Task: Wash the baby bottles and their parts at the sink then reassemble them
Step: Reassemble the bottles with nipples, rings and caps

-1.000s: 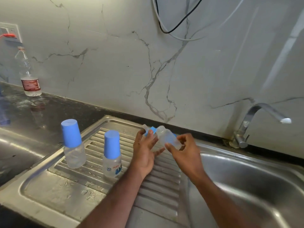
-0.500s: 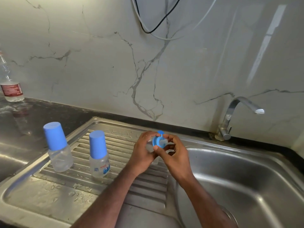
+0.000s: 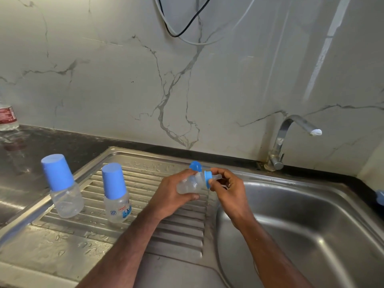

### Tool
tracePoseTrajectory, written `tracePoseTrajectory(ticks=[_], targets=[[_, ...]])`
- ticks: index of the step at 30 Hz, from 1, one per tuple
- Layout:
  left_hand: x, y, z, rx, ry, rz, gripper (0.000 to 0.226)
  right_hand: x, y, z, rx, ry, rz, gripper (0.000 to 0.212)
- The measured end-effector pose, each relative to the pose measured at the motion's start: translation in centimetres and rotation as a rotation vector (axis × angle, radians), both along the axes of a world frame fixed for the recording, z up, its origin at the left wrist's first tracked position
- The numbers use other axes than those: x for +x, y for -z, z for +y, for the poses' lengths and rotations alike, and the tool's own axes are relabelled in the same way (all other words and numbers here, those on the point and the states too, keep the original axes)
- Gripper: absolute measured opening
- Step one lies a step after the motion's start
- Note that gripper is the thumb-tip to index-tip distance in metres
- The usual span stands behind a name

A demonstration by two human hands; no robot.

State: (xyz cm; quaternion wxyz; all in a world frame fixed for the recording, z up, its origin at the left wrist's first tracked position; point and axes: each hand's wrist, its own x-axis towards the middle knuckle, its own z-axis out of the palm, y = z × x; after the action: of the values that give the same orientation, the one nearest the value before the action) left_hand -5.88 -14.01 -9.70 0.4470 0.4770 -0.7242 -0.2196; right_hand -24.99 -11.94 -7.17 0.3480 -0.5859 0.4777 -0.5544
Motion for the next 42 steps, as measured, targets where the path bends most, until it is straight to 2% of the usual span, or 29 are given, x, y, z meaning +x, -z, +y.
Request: tracePoseTrajectory(ticks=[10,15,29,33,38,42], targets=[[0.0,0.0,0.3,-0.077,-0.11,-0.304,0.069,-0.6,0.9,-0.4,0.011,-0.144,0.122,0.037],[-0.2,0.0,0.2,-0.071,-0.104,-0.251,0.068,-0.9,1.2,-0.8,0.028,-0.174,0.153,0.04],[-0.1,-0.3,0.5,-0.123,-0.118,-0.304,0.06,-1.4,1.4,-1.0,-0.024,-0.292,0.123,0.039],[0.1,-0.4,0.5,-0.145,-0.115,-0.331,0.061,-1.0,1.2,-1.1,0.042,-0.263,0.171,0.037],[-0.3,-0.3,0.6,-0.179,-0.131,-0.335,0.062,-0.3,1.1,-1.0,0.091,-0.197,0.169,0.024],[-0.8,-0.3,0.9,-0.207,-0.139,-0.368,0.063,0.2,0.8,-1.0,0.147,-0.1,0.211,0.036]])
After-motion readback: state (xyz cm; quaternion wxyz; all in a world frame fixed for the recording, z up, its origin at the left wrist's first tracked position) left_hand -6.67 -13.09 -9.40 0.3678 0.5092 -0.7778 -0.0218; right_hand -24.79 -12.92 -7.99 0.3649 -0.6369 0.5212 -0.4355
